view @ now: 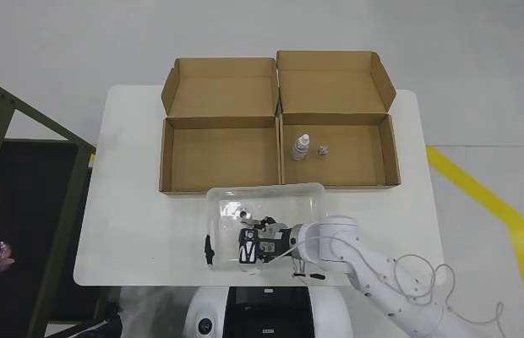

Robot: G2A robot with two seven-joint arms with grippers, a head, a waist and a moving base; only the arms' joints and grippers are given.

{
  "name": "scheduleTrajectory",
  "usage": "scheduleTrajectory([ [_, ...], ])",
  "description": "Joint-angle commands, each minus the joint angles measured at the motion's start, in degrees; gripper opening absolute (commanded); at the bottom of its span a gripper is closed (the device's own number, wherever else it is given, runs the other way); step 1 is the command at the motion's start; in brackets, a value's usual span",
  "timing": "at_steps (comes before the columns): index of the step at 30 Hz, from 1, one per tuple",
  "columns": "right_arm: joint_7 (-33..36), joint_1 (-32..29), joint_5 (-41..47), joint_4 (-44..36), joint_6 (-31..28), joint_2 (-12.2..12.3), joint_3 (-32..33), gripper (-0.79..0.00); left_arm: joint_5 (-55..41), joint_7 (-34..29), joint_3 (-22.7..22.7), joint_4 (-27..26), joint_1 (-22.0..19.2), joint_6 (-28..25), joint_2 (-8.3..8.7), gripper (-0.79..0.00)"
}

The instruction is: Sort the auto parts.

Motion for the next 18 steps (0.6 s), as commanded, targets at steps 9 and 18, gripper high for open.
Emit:
scheduleTrajectory([
  [9,0.28,0.76,-0.16,1.20,-0.32,-0.48,-1.06,-0.406,0.00,0.00,0.00,0.00,0.00,0.00,0.00,0.000],
  [18,0.66,-0.62,-0.57,-1.72,-1.23,0.24,1.29,-0.394,0.00,0.00,0.00,0.00,0.00,0.00,0.00,0.000],
])
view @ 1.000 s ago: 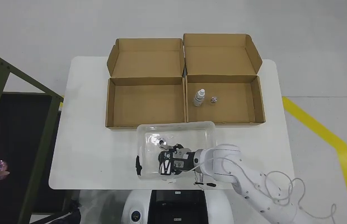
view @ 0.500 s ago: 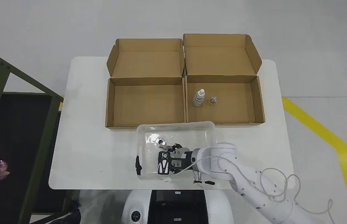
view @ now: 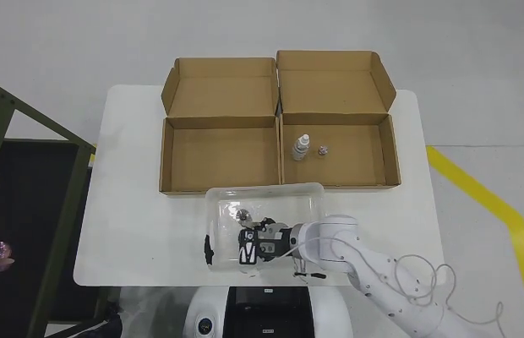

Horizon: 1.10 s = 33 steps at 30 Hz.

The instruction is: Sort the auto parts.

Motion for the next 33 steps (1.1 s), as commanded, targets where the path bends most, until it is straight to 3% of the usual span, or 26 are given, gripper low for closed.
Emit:
scheduleTrajectory([
  [1,0.08,-0.41,-0.07,-0.70,-0.23,0.17,0.49,-0.397,0.00,0.00,0.00,0.00,0.00,0.00,0.00,0.000],
  [26,-0.57,2.96,1.02,4.55,-0.35,-1.49,-2.87,-0.409,0.00,0.00,0.00,0.00,0.00,0.00,0.00,0.000],
  [28,-0.66,3.23,1.22,4.97,-0.44,-1.60,-3.01,-0.465,0.00,0.00,0.00,0.00,0.00,0.00,0.00,0.000],
  [31,-1.01,3.76,1.89,5.50,-0.93,-1.73,-2.87,-0.748,0.00,0.00,0.00,0.00,0.00,0.00,0.00,0.000],
  [33,-1.38,3.98,2.30,5.53,-1.29,-1.70,-2.42,-0.785,0.00,0.00,0.00,0.00,0.00,0.00,0.00,0.000],
])
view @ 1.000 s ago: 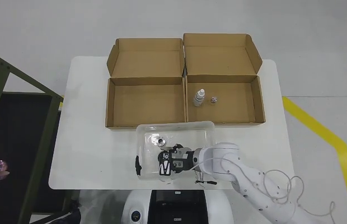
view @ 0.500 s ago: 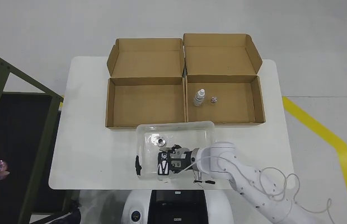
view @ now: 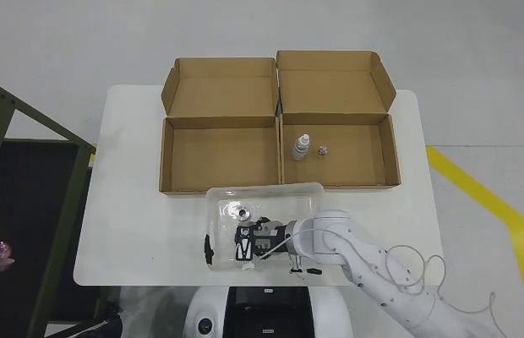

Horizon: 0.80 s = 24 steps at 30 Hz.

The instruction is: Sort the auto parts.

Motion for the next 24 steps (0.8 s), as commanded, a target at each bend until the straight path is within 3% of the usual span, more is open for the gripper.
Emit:
scheduleTrajectory([
  [1,-0.31,0.09,0.41,-0.17,-0.37,0.06,0.48,-0.785,0.00,0.00,0.00,0.00,0.00,0.00,0.00,0.000],
  [13,-1.44,-1.61,3.44,-3.90,-3.35,1.25,4.74,-0.785,0.00,0.00,0.00,0.00,0.00,0.00,0.00,0.000],
  [24,-4.04,-4.79,8.57,-8.61,-4.81,3.06,12.53,-0.785,0.00,0.00,0.00,0.00,0.00,0.00,0.00,0.000],
])
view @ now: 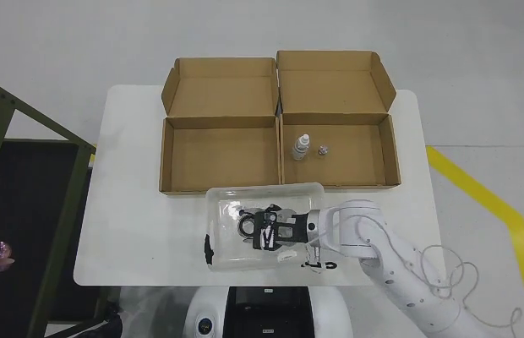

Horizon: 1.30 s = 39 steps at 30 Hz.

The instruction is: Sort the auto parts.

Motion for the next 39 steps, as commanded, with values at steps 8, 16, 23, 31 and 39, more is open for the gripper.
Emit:
scheduleTrajectory([
  [8,-2.35,-2.52,4.25,-3.43,-0.11,1.52,8.20,-0.785,0.00,0.00,0.00,0.00,0.00,0.00,0.00,0.000],
  [16,-4.64,-4.48,8.23,-3.78,-0.92,2.57,14.15,-0.785,0.00,0.00,0.00,0.00,0.00,0.00,0.00,0.000],
  [23,-6.21,-5.75,11.83,-3.85,-1.30,3.12,17.06,-0.785,0.00,0.00,0.00,0.00,0.00,0.00,0.00,0.000],
  [31,-7.09,-5.94,15.51,-3.12,-1.60,3.54,18.89,-0.785,0.00,0.00,0.00,0.00,0.00,0.00,0.00,0.000],
  [39,-7.60,-5.94,18.48,-2.44,-1.17,3.80,19.63,-0.785,0.00,0.00,0.00,0.00,0.00,0.00,0.00,0.000],
])
